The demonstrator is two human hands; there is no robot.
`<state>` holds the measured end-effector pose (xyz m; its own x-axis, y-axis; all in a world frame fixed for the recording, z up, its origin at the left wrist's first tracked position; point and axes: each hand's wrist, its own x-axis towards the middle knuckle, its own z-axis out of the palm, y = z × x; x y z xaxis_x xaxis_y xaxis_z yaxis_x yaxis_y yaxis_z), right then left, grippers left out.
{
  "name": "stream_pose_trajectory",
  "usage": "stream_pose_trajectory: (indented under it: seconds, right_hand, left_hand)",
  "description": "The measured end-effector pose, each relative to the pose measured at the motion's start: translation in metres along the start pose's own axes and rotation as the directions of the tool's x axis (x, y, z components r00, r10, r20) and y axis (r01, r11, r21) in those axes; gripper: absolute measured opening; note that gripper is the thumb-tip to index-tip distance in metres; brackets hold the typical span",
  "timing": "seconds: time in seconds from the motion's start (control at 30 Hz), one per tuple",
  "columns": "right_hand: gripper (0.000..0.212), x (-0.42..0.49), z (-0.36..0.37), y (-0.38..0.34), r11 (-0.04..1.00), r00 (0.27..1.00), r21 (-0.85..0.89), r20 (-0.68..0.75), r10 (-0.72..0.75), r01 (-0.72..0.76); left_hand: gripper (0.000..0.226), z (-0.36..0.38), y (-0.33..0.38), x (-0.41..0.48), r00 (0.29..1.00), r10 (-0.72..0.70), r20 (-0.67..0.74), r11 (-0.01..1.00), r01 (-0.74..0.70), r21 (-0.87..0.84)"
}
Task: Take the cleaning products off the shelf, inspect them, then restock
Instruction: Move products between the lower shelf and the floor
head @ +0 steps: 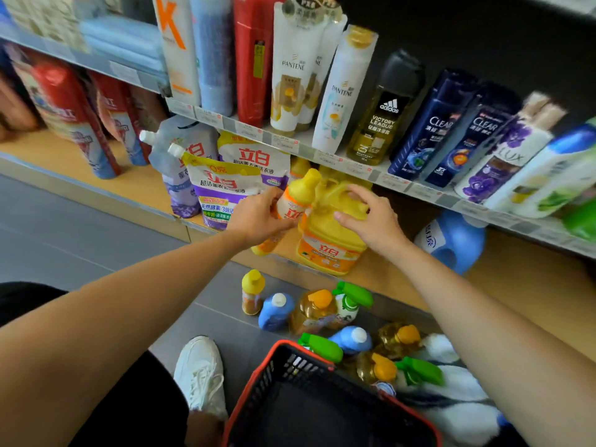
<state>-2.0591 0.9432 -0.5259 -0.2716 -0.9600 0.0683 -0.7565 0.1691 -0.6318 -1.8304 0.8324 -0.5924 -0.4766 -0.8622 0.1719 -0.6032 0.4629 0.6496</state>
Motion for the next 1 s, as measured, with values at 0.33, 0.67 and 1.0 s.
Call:
stream_pose_trajectory:
  seconds: [0.33,0.67,1.0]
  right_hand:
    - [0.03,-0.106,-0.022,-0.018,0.942,0.991,0.308,0.001,-0.137,0.13]
    - [0.02,-0.157,-0.049,0.01,0.842,0.994,0.531,-0.001,-0.113,0.097]
    - [0.029,-0.158,-0.078,0.032,0.813,0.974,0.569,0.084,-0.209,0.125]
  left_hand:
    - [0.061,-0.038,0.074,-0.085,0.89,0.431,0.147,0.837,-0.456,0.302]
    - [0.073,0.008,0.111,-0.136,0.898,0.298,0.323,0.938,-0.214,-0.271]
    - [0.055,0.023,0.118,-0.123,0.752,0.231,0.618,0.721,0.294,-0.627]
